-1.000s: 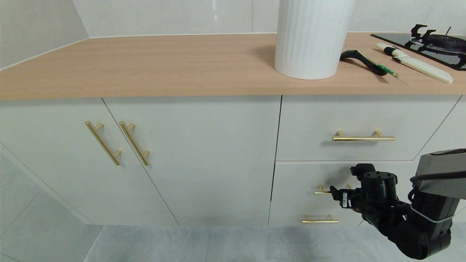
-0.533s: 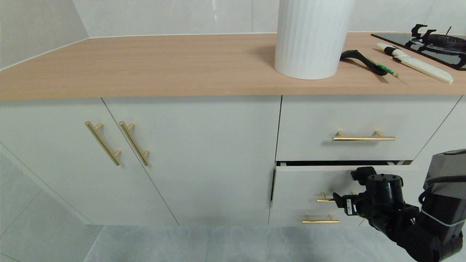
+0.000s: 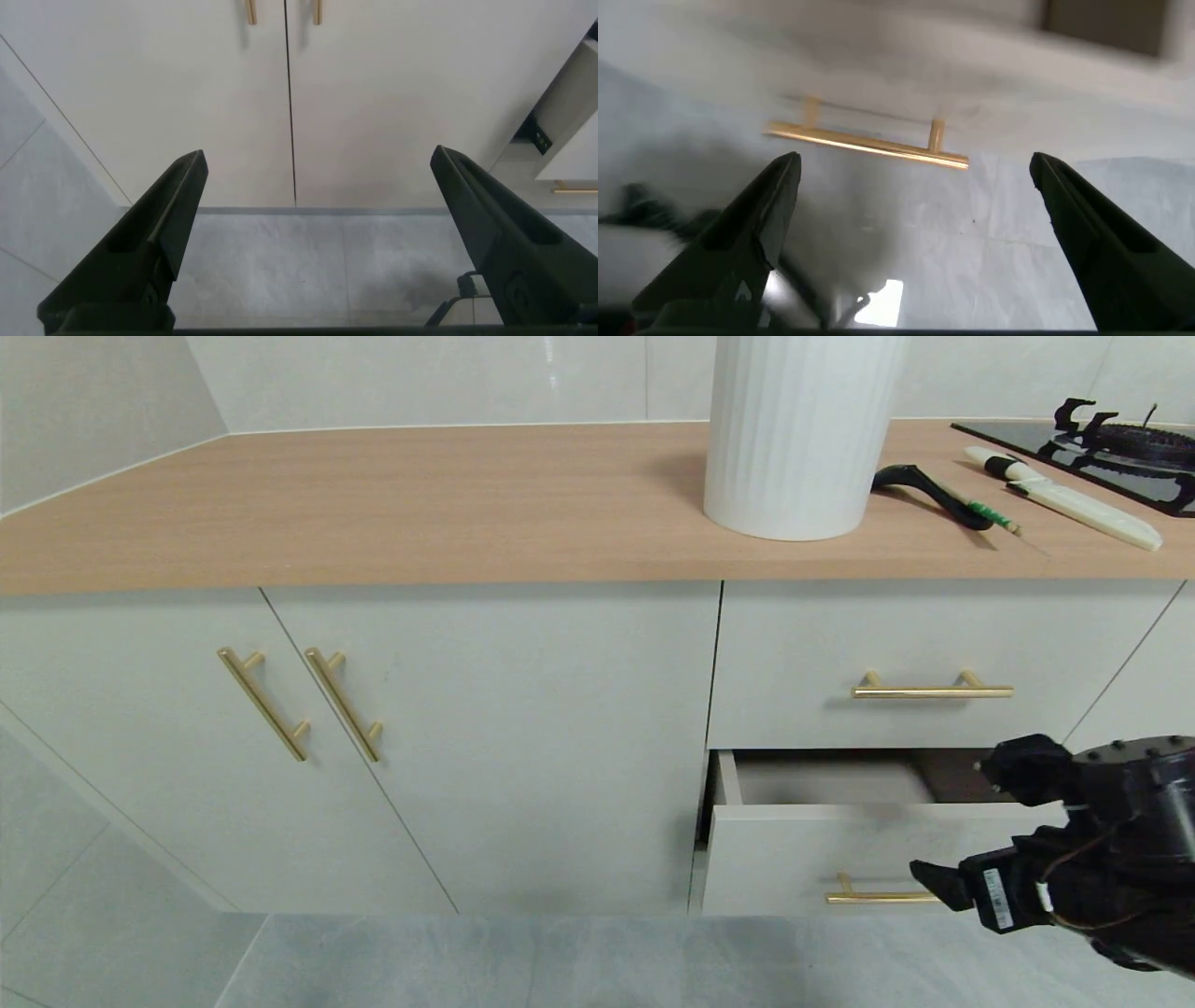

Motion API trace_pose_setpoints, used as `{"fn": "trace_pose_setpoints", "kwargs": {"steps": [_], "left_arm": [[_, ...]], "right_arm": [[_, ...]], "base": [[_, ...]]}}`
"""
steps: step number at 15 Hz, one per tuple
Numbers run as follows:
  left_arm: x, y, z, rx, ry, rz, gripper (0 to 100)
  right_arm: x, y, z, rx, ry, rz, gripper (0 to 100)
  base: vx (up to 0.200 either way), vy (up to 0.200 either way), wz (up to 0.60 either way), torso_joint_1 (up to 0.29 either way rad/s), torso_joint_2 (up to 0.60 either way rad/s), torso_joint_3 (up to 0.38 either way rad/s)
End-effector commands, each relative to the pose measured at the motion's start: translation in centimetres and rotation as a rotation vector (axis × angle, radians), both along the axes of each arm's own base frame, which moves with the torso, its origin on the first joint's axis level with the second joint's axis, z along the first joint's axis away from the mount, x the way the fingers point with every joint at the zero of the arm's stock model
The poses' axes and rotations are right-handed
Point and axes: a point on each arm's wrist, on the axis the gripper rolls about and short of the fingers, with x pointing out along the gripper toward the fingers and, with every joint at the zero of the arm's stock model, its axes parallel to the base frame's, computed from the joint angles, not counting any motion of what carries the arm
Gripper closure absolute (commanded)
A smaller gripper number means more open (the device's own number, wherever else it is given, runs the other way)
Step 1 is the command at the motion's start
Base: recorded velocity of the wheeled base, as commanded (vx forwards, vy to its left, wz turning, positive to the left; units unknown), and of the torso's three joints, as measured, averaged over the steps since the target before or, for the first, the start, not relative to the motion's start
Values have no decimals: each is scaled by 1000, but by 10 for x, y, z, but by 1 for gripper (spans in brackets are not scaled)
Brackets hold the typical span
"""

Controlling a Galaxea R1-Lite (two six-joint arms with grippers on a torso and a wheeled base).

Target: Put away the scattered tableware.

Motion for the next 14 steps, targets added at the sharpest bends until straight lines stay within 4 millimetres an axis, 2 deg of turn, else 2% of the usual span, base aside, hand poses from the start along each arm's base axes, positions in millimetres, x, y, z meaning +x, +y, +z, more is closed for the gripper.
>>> {"fn": "trace_pose_setpoints", "kwargs": {"steps": [1,3,5,8,11,14], "left_arm": [[0,0,0,0,0,1,0],[0,0,0,0,2,1,0],[0,0,0,0,0,1,0],[0,0,0,0,0,1,0],[0,0,0,0,0,1,0],[0,0,0,0,0,1,0]], "right_arm": [[-27,-4,56,118,-201,29,0],[-12,3,46,155,-193,5,0],[14,14,16,174,-172,-24,0],[35,19,-21,169,-174,-46,0],[52,15,-33,183,-218,-87,0],[57,11,-33,194,-244,-105,0]], "base": [[0,0,0,0,0,0],[0,0,0,0,0,0],[0,0,0,0,0,0],[0,0,0,0,0,0],[0,0,0,0,0,0],[0,0,0,0,0,0]]}}
